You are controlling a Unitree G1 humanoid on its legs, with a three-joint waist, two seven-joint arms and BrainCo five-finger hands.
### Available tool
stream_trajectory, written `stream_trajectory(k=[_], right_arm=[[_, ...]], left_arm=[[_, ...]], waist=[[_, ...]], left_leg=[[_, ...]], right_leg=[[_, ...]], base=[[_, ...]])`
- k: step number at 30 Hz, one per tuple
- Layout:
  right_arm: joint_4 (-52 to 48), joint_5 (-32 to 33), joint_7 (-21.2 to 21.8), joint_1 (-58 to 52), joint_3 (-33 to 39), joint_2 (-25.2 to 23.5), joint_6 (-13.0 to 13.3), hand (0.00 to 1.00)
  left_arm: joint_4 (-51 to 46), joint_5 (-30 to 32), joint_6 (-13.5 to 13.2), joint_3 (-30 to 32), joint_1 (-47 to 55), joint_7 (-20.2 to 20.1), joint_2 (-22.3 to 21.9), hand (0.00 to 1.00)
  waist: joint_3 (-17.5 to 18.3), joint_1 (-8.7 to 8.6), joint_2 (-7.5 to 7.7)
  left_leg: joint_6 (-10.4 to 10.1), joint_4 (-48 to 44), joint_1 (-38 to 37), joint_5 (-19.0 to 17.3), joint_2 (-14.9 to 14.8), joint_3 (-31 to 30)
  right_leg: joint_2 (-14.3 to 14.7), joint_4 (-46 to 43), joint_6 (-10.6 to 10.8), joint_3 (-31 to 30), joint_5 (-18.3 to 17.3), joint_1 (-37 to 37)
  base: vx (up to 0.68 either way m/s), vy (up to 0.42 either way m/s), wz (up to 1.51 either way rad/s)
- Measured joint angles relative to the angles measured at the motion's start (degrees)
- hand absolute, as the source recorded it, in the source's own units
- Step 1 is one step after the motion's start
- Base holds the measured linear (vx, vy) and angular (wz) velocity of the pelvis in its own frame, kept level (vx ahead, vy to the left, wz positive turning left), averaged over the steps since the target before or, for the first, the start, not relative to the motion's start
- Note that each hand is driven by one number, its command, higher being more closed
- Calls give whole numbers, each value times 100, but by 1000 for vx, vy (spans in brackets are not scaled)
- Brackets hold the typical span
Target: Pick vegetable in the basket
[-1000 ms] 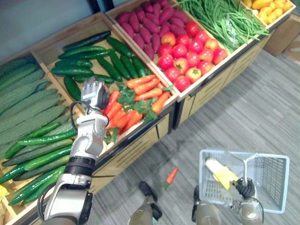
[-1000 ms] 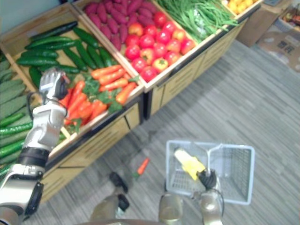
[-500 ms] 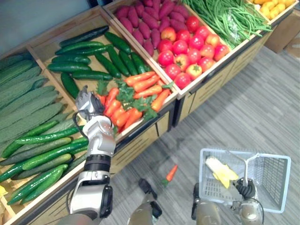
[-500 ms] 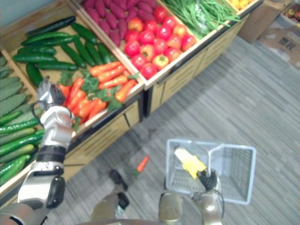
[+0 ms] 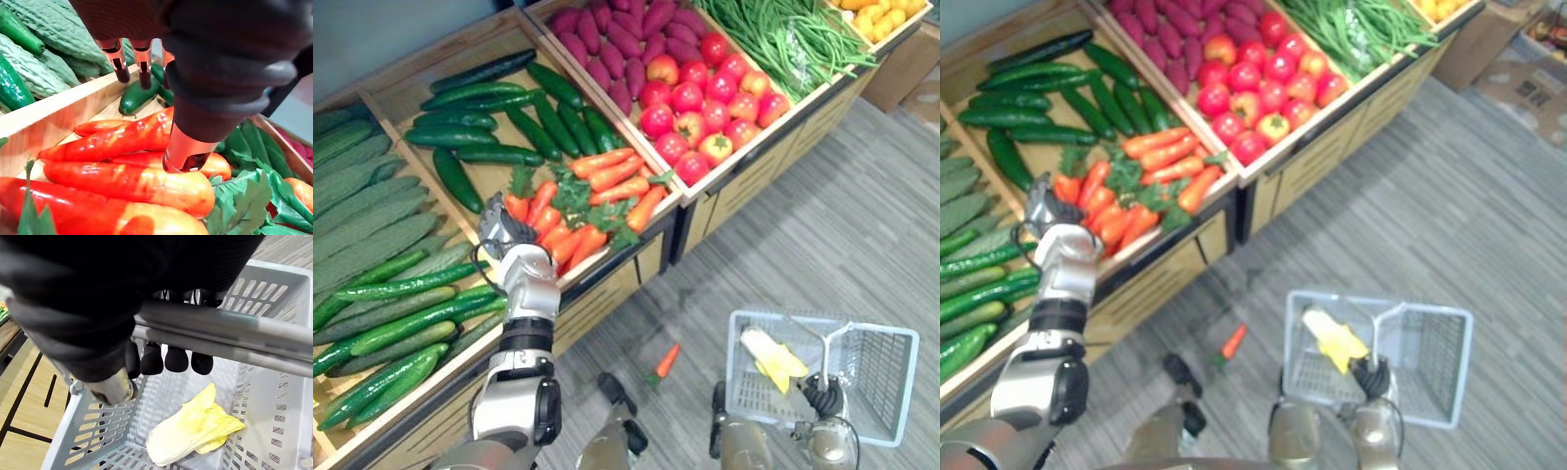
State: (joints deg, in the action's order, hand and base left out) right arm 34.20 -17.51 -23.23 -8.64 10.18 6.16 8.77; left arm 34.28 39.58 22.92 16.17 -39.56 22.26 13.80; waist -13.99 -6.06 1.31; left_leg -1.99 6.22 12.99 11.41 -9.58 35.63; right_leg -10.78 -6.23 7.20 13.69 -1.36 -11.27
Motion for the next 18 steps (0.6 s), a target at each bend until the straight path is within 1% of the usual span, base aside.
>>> stream_trajectory(k=[5,8,11,13,14,17,18], right_arm=[[-16,0,-9,6,-144,-1,77,100],[-26,0,-8,13,-171,-14,134,100],[-32,0,-8,19,-183,-14,163,100],[-51,1,-6,30,-242,-14,171,100],[-66,1,-6,29,-285,-14,171,100],[-129,1,-5,31,-399,-15,173,100],[-137,1,-5,33,-399,-14,172,100]], left_arm=[[319,-125,32,159,-196,19,123,0],[416,-308,26,194,-321,165,298,0],[640,-330,25,208,-467,185,496,0],[746,-339,25,220,-554,193,549,0],[747,-340,25,219,-567,193,559,100],[824,-337,-18,201,-612,219,625,100],[824,-337,-32,195,-636,225,653,100]], waist=[[-24,-22,147],[-49,4,246],[-62,-2,297],[-85,-11,340],[-97,-22,363],[-134,-56,432],[-135,-56,434]], left_leg=[[34,0,138,25,-3,36],[37,-1,186,27,-16,95],[38,-1,191,28,-26,124],[38,-1,212,29,-47,132],[38,-1,220,29,-60,134],[37,-1,241,30,-100,133],[36,-1,258,31,-108,130]], right_leg=[[7,-4,5,-50,9,-168],[22,-4,6,-100,10,-257],[35,-3,5,-161,8,-303],[59,-3,3,-181,7,-341],[71,-3,-4,-182,3,-351],[107,-3,-33,-180,-14,-371],[114,-3,-35,-179,-16,-386]], base=[[11,-51,-5],[33,-71,-7],[39,-90,-10],[23,-78,-9],[29,-106,-5],[27,-92,-2],[21,-80,0]])
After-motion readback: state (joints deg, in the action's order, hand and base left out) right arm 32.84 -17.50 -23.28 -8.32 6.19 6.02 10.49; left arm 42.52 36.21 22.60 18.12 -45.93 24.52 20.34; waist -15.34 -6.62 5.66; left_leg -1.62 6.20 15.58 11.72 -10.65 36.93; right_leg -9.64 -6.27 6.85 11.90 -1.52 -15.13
